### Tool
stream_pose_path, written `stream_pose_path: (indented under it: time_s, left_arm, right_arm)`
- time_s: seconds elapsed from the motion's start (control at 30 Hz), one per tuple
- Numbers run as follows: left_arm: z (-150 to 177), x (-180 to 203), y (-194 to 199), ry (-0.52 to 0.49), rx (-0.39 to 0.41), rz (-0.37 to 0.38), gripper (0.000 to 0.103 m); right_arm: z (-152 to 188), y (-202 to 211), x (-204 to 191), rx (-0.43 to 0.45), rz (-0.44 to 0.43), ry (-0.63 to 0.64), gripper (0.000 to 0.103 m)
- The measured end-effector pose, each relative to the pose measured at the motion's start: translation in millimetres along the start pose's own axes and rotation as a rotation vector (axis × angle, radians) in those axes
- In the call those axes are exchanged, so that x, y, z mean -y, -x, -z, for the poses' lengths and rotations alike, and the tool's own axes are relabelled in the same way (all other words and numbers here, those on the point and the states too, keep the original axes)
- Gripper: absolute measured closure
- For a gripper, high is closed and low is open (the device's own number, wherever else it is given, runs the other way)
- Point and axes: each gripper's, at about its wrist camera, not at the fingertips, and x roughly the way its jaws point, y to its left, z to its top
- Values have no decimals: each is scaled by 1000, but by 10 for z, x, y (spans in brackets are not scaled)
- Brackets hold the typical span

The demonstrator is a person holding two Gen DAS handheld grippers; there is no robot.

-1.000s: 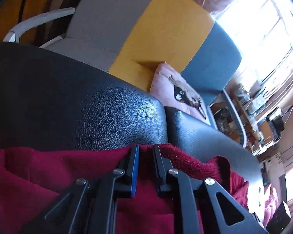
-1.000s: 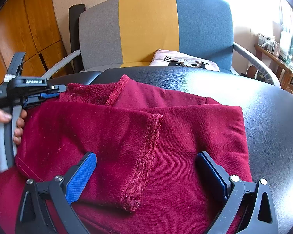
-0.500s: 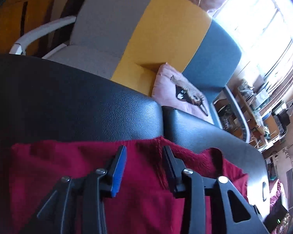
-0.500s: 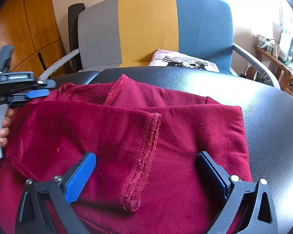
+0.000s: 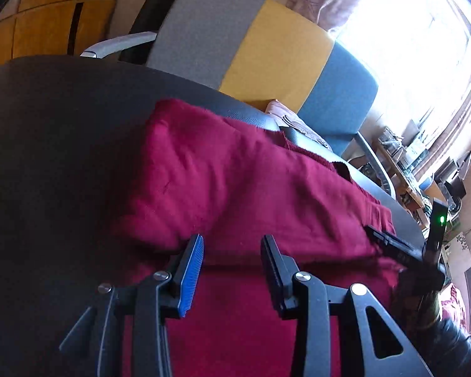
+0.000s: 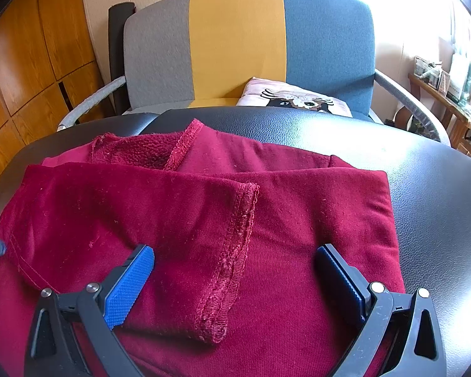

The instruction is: Fold clothes

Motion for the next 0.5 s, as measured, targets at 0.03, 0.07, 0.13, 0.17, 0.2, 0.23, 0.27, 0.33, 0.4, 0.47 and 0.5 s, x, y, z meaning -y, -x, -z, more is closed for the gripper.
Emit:
stream_pose_path:
  time_s: [0.03,0.07,0.13,0.17,0.2,0.23,0.27,0.33,0.4,0.47,0.5]
  left_arm:
    - [-2,-2,-24,-7,3,0,65]
    - [-18,-1,-62,-13,1,-2,65]
    - [-100,-5,-165,-15,-4,1,65]
    - [-148,-8,-220,-14,-6,4,65]
    - [-198,-20,-271,-9,-6,11,65]
    - [-251,-39,-324,-2,-6,18,66]
    - [-293,-48,-368,0,-5,22,66]
    - [-359,-43,-441,-6,-2,21,66]
    - [-425,-8,-518,-24,0,9,66]
    - [-470,32,-572,-38,0,-6,66]
    - [-487,54,-594,-44,-1,-15,66]
  right_arm:
    - [-8,-6,-4,-1,1,4,0]
    - [-26,-19,-4,-4,1,10,0]
    - [-61,-51,-3,-8,3,18,0]
    - [-81,-68,0,-9,6,19,0]
    - [-109,-92,6,-10,9,20,0]
    - [-138,-116,12,-11,12,21,0]
    - [-167,-141,19,-12,15,22,0]
    - [-244,-202,41,-15,19,20,0]
    - [-308,-255,59,-16,22,19,0]
    - [-368,-304,83,-18,23,17,0]
    - [-389,-319,96,-19,23,13,0]
